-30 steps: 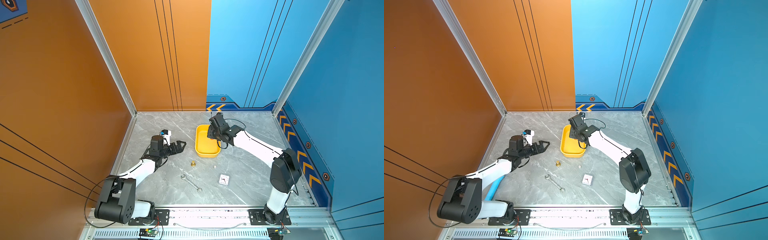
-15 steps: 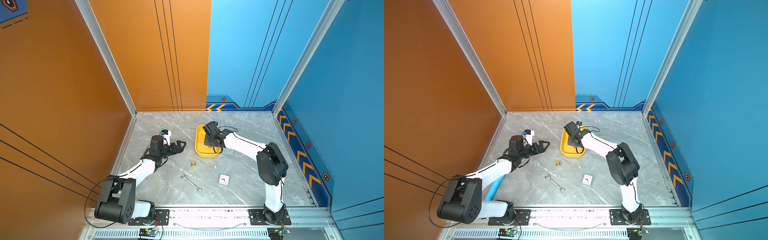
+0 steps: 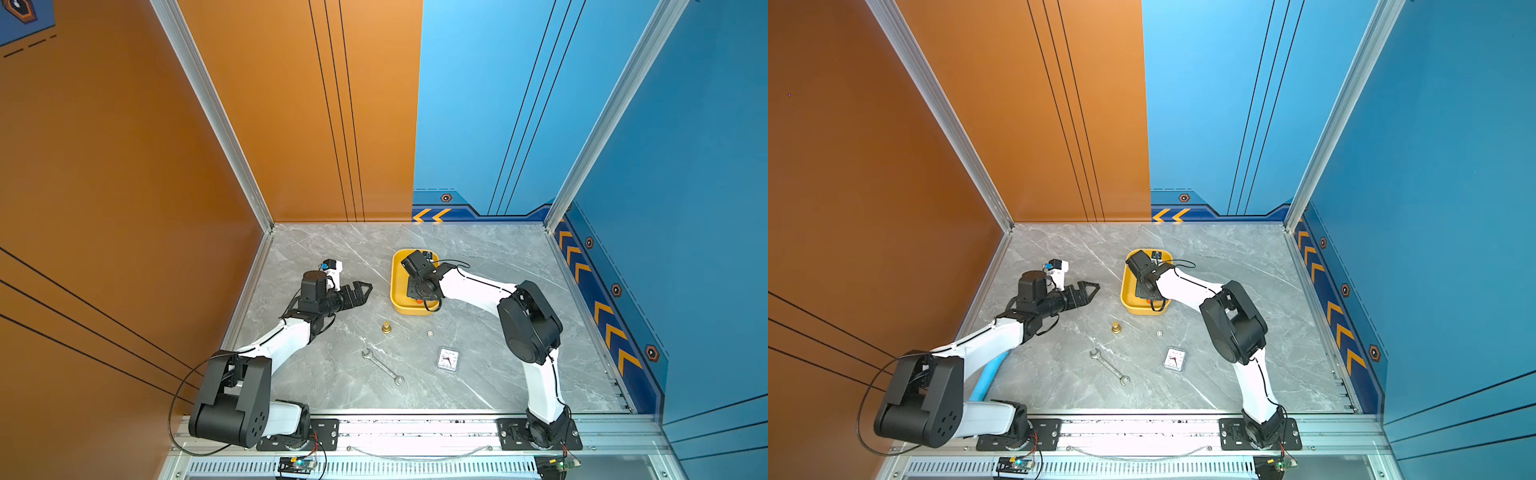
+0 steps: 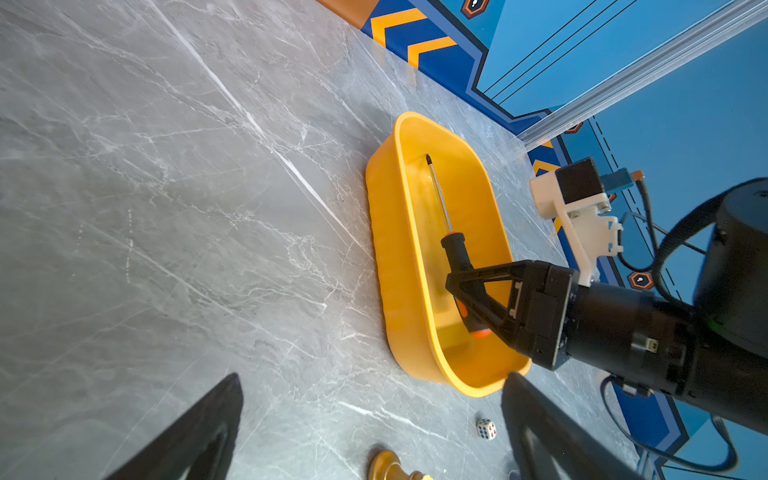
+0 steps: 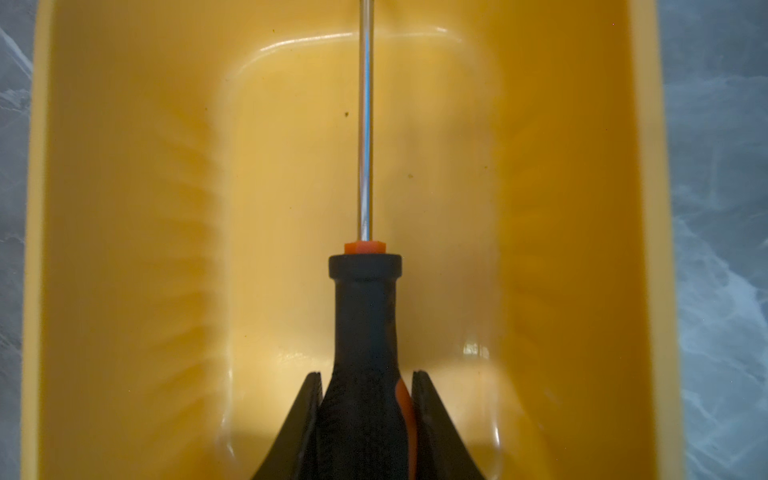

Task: Put the screwdriver in the bin
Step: 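Lift the screwdriver with the right gripper and carry it over the yellow bin, then lower the screwdriver into the bin and open the right gripper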

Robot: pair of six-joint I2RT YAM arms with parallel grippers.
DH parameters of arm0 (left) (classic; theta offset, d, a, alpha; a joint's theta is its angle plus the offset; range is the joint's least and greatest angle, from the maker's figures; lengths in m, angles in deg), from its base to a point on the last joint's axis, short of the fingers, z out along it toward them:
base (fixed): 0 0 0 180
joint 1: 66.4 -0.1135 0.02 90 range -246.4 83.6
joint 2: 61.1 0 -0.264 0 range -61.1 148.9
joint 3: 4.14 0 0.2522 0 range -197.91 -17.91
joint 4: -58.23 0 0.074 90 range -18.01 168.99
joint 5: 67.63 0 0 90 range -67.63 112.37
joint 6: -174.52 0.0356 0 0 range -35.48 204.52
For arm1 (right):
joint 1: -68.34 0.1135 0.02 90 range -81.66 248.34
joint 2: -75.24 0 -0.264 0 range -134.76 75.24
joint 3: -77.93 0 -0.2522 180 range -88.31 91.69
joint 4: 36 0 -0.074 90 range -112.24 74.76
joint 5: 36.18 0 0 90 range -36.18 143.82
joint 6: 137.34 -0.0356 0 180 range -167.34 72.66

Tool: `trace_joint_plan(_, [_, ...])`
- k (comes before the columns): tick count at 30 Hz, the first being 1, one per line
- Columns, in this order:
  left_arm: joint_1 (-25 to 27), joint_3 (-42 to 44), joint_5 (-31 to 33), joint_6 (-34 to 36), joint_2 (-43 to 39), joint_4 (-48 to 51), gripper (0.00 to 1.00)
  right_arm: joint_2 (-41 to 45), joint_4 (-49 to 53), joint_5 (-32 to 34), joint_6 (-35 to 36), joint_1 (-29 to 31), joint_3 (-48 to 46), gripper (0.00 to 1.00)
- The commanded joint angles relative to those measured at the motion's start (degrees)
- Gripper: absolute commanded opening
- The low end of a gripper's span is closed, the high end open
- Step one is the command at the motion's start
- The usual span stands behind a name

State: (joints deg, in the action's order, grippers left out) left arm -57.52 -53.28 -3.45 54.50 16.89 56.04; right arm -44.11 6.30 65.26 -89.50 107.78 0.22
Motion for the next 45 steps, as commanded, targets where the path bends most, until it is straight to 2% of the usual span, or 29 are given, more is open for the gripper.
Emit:
trace_joint_plan(1, [-0.5, 0.2, -0.2, 1.4, -0.7, 0.8, 0.98, -2.0, 1.0, 0.9, -1.1, 0.3, 1.5, 0.12])
trace_joint_plan(10, [-0.5, 0.3, -0.3, 1.3, -1.0, 0.8, 0.98, -3.2, 1.1, 0.5, -1.2, 0.3, 1.6, 0.15])
trace_joint_plan(23, [-0.4, 0.4, -0.4, 1.1, -1.0, 0.8, 0.98, -3.2, 1.0, 0.2, -0.7, 0.2, 1.6, 0.28])
trace_joint_plan(25, [-0.4, 0.4, -0.5, 1.0, -1.0, 0.7, 0.98, -3.1, 1.0, 0.1, -0.5, 0.2, 1.6, 0.34])
trace_joint_plan(45, [-0.8, 0.0, 0.6, 2.3, -2.2, 2.9, 0.98, 2.4, 2.1, 0.1, 1.6, -0.1, 1.4, 0.69])
